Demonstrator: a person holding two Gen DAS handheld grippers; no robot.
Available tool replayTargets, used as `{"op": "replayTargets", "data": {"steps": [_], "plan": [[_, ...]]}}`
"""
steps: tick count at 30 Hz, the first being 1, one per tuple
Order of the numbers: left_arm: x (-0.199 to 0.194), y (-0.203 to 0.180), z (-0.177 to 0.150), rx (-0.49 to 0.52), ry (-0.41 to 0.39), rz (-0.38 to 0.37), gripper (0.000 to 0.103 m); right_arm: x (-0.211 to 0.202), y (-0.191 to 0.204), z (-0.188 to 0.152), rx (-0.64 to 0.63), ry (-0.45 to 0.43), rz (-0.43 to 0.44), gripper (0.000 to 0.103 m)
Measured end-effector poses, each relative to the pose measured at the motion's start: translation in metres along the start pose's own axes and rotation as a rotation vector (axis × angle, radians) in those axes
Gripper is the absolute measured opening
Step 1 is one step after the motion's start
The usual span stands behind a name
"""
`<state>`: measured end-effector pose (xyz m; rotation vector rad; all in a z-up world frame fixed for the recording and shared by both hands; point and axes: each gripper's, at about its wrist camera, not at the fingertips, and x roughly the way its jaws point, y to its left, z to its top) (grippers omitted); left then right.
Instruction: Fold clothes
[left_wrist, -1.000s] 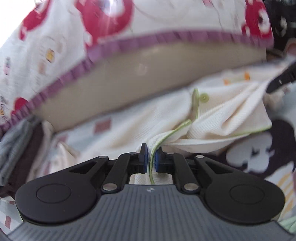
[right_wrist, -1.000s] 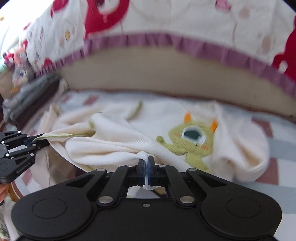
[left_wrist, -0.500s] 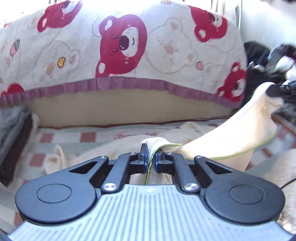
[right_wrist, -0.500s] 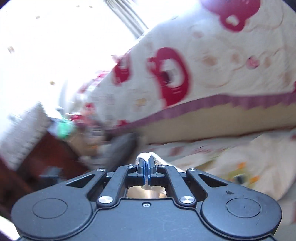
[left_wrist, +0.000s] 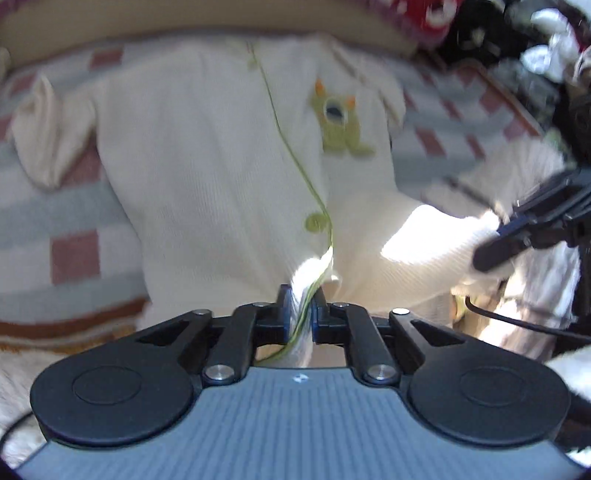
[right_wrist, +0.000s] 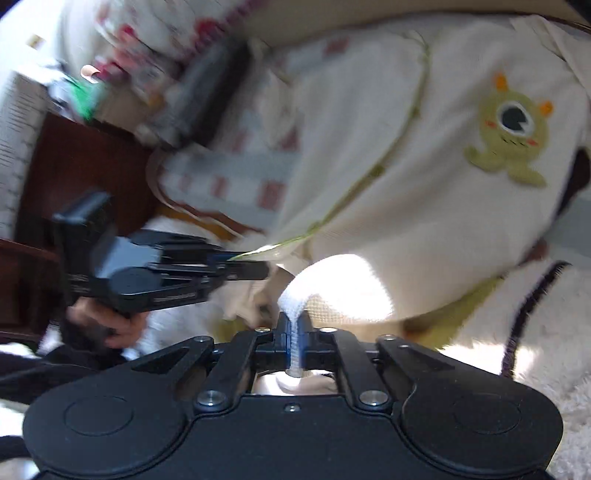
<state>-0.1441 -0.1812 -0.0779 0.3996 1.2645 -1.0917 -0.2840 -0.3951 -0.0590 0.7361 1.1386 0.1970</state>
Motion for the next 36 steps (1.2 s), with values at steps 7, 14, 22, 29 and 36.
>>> {"op": "replayTargets", "data": {"steps": [7, 14, 22, 29, 36], "plan": [[-0.012, 0.014, 0.023, -0.131, -0.050, -0.002, 0.057, -0.022, 0.007, 0.041, -0.194, -0.106, -0.184, 0.051], [-0.045, 0.053, 0.101, -0.153, -0.341, 0.086, 0.082, -0.063, -0.018, 0.148, -0.191, -0.380, -0.075, 0.080], [0.054, 0.117, 0.198, -0.189, -0.328, 0.322, 0.081, 0.043, -0.079, 0.321, -0.196, -0.415, -0.563, 0.070], [0.097, 0.148, 0.188, -0.161, -0.328, 0.437, 0.081, 0.081, -0.155, 0.343, -0.099, -0.270, -0.471, 0.071], [0.108, 0.142, 0.205, -0.179, -0.340, 0.421, 0.081, 0.083, -0.183, 0.281, -0.068, -0.064, -0.148, 0.052]]}}
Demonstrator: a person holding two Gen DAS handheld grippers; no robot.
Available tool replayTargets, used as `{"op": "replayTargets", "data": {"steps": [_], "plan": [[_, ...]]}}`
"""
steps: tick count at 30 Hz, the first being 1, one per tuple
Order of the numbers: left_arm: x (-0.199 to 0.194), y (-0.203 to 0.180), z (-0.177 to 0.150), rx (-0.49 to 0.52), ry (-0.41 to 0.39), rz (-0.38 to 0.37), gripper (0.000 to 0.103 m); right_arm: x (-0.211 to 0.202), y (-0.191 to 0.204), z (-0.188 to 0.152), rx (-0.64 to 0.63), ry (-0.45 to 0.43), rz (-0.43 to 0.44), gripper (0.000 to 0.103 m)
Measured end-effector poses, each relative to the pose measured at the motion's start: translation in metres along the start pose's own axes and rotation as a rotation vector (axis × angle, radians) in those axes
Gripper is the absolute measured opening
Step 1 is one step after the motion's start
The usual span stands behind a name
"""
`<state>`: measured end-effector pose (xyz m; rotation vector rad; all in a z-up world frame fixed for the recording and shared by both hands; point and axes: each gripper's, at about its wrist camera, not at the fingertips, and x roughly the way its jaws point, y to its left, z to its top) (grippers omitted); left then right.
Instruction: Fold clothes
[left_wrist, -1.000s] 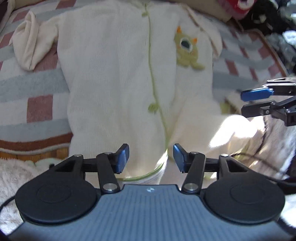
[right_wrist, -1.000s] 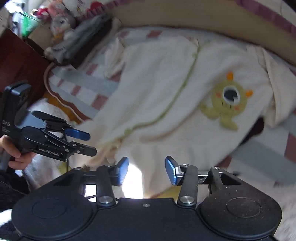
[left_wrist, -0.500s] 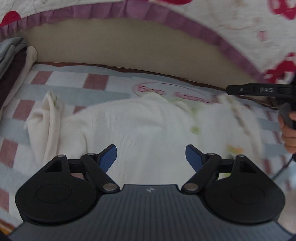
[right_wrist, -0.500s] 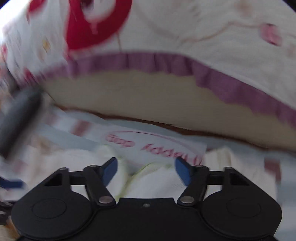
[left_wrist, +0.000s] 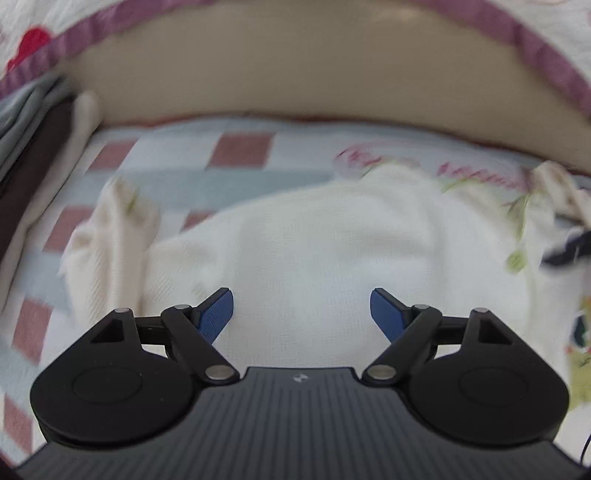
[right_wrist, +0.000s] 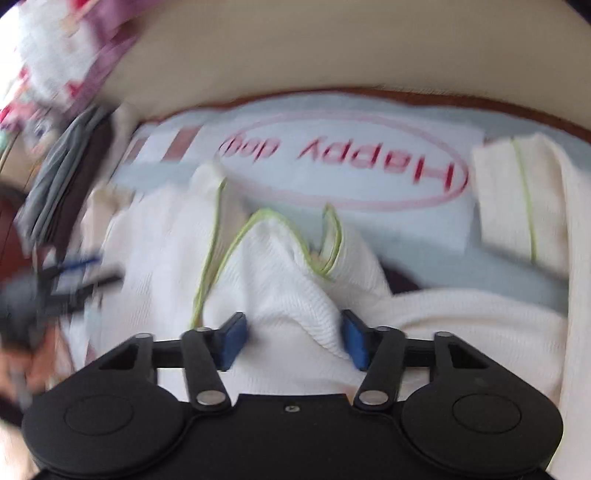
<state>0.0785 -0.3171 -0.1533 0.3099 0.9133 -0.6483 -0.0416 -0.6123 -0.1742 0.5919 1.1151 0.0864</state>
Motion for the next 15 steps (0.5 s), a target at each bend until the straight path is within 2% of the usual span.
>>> {"op": "replayTargets", "data": {"steps": [1, 4, 7, 11, 13, 15], "plan": [[-0.003, -0.006, 0.004, 0.002, -0.021, -0.017, 0.081, -0.001, 0.003, -0.010, -0.012, 0.014, 0.000, 0.047], [-0.011, -0.028, 0.015, 0.020, -0.103, -0.057, 0.081, -0.010, 0.017, -0.032, -0.068, 0.028, 0.006, 0.046], [-0.008, -0.055, 0.029, 0.056, -0.127, -0.097, 0.081, -0.012, 0.029, -0.048, -0.135, 0.048, 0.008, 0.047], [0.017, -0.095, 0.049, 0.071, -0.070, -0.126, 0.082, -0.011, 0.041, -0.068, -0.211, 0.079, 0.020, 0.048], [0.039, -0.111, 0.055, 0.051, 0.004, -0.076, 0.082, -0.002, 0.038, -0.078, -0.215, 0.083, 0.017, 0.048], [0.055, -0.120, 0.058, 0.046, 0.034, -0.005, 0.082, -0.005, 0.036, -0.082, -0.221, 0.065, 0.033, 0.048]]}}
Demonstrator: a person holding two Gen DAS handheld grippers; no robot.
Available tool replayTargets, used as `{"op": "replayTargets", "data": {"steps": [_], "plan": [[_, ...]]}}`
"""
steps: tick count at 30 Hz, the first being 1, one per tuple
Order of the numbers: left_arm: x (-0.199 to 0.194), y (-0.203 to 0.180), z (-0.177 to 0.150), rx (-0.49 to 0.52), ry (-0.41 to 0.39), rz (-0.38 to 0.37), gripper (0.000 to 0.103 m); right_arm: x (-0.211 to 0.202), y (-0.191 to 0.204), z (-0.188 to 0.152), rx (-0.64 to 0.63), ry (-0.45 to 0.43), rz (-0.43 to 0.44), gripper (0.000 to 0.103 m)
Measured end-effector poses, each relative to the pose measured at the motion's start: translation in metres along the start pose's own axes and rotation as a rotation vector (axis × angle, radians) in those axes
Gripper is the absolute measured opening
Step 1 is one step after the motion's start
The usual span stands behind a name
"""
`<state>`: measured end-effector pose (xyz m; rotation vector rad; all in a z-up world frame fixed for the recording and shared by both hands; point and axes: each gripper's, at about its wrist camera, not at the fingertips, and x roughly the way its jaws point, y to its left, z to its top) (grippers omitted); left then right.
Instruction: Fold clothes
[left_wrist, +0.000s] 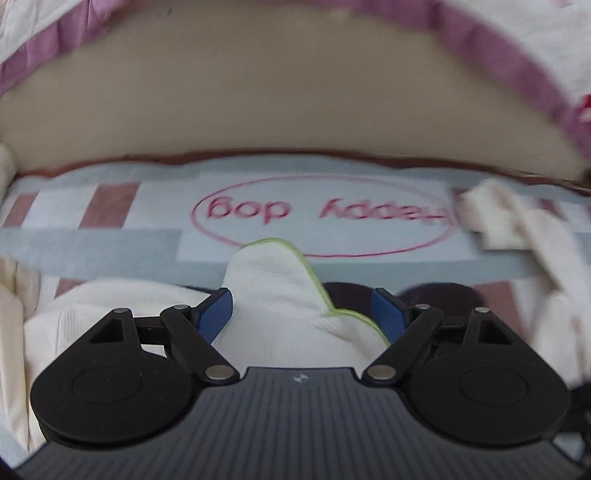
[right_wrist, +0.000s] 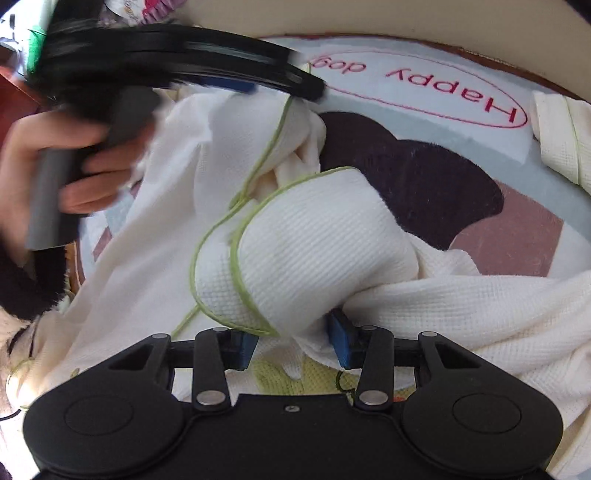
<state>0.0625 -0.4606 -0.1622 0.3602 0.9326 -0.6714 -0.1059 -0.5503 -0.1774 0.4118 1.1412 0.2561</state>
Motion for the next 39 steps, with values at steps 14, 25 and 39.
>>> {"op": "replayTargets", "data": {"steps": [14, 25, 39], "plan": [[-0.066, 0.033, -0.092, -0.005, -0.073, 0.146, 0.004, -0.071, 0.021, -0.014, -0.110, -0.223, 0.095, 0.052], [-0.081, 0.029, -0.134, 0.099, -0.039, 0.135, 0.004, -0.068, -0.015, 0.031, 0.227, -0.472, -0.071, 0.082], [-0.094, 0.032, -0.108, 0.115, -0.133, 0.150, 0.004, -0.065, 0.008, 0.023, 0.058, -0.555, -0.309, 0.012]]}}
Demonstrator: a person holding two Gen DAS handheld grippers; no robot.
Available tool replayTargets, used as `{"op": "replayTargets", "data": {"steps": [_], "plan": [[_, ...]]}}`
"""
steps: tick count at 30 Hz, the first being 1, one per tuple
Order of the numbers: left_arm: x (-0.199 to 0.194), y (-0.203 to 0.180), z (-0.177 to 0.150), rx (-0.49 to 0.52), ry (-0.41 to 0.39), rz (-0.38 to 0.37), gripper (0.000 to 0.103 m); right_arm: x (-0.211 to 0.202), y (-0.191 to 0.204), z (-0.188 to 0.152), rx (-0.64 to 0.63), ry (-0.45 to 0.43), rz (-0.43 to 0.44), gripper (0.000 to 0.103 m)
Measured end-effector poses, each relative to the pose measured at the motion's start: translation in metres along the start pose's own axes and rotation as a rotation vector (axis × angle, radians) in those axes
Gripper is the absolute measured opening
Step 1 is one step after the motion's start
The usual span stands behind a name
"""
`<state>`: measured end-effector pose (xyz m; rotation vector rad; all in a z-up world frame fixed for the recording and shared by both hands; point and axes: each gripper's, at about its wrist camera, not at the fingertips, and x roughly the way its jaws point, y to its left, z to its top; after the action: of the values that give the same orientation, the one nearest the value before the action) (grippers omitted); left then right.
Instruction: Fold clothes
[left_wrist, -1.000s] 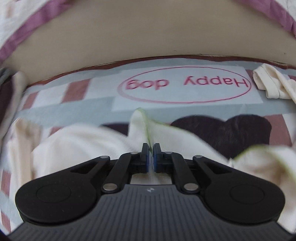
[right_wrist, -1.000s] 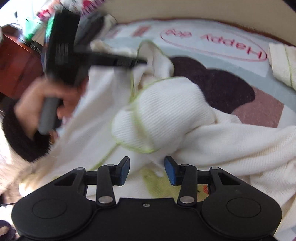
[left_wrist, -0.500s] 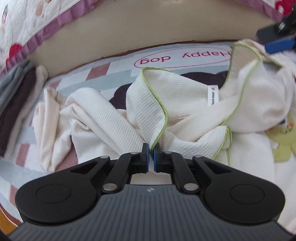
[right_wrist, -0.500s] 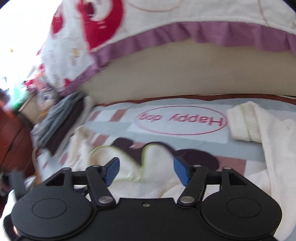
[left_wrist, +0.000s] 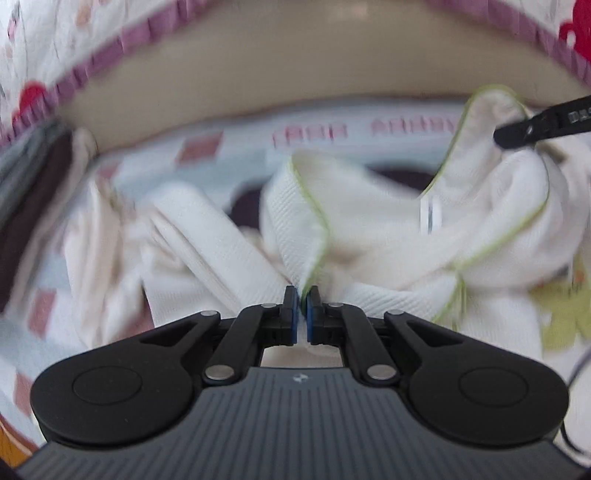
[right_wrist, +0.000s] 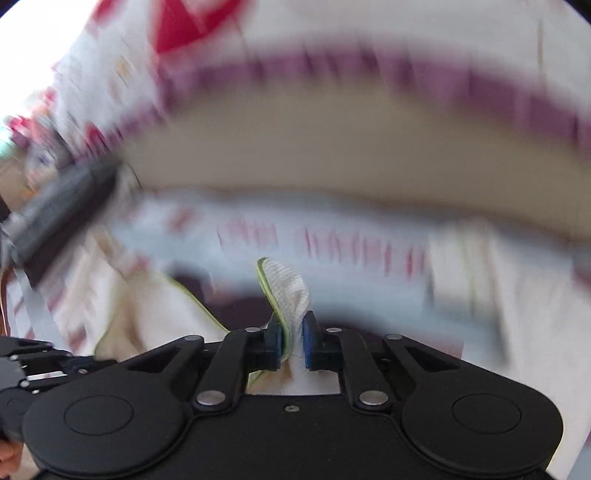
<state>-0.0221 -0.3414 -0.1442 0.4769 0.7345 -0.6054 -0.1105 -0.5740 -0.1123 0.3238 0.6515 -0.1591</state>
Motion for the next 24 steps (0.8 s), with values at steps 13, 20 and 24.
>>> {"op": "replayTargets", "data": {"steps": [13, 20, 24], "plan": [[0.078, 0.033, 0.129, -0.174, -0.138, -0.016, 0.053, 0.036, -0.045, 0.046, 0.076, -0.261, -0.288, 0.046], [0.071, 0.086, 0.063, -0.205, 0.011, -0.008, 0.061, 0.043, -0.092, 0.014, 0.259, -0.063, -0.138, 0.050], [0.054, 0.134, 0.034, -0.194, 0.106, 0.082, 0.062, 0.047, -0.086, 0.010, 0.294, -0.040, -0.049, 0.051]]}}
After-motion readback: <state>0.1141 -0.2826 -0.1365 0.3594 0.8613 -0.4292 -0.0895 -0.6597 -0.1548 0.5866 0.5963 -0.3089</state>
